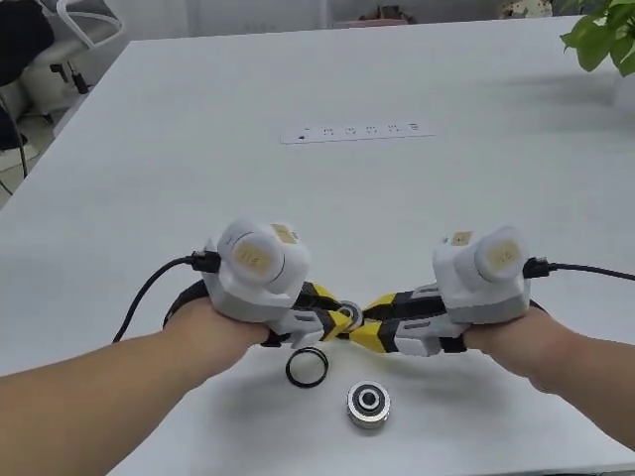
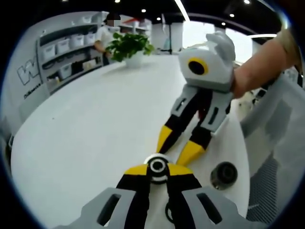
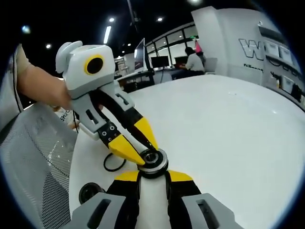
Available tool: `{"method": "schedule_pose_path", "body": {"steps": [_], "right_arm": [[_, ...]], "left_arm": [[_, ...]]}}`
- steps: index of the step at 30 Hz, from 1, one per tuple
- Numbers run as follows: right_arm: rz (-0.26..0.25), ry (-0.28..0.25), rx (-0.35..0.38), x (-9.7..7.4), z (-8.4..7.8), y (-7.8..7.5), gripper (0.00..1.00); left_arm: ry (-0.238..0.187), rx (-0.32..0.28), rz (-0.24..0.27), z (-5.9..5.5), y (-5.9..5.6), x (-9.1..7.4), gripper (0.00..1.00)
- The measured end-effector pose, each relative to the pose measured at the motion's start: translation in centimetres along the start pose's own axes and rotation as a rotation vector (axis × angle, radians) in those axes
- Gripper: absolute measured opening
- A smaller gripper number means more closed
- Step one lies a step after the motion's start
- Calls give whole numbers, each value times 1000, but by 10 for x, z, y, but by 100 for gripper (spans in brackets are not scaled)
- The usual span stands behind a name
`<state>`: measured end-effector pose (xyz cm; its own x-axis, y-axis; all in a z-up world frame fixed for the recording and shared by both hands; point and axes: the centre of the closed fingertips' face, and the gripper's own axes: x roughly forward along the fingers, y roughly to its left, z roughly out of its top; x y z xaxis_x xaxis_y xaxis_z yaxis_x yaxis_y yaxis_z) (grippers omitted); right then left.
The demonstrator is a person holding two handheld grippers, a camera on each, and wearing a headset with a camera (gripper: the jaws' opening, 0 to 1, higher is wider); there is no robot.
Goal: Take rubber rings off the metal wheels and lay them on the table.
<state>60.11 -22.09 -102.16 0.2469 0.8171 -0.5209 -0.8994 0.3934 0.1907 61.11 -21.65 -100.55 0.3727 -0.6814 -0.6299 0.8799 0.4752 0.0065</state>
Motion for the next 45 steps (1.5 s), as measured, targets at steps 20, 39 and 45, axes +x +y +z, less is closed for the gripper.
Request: {"method": "schedule_pose_path", "body": {"steps": [20,39,45], "right_arm": [[-36,3,95,-3,-3,-9,0],[-51,-12,277,-9,-4,-10,0],[-52,-17,286,-10,-3,-8,0]], "left_arm": [[-3,2,9,0,0,0,14],[-1,5,24,0,-2,2,13],[-3,2,26,0,-1,2,13]]}}
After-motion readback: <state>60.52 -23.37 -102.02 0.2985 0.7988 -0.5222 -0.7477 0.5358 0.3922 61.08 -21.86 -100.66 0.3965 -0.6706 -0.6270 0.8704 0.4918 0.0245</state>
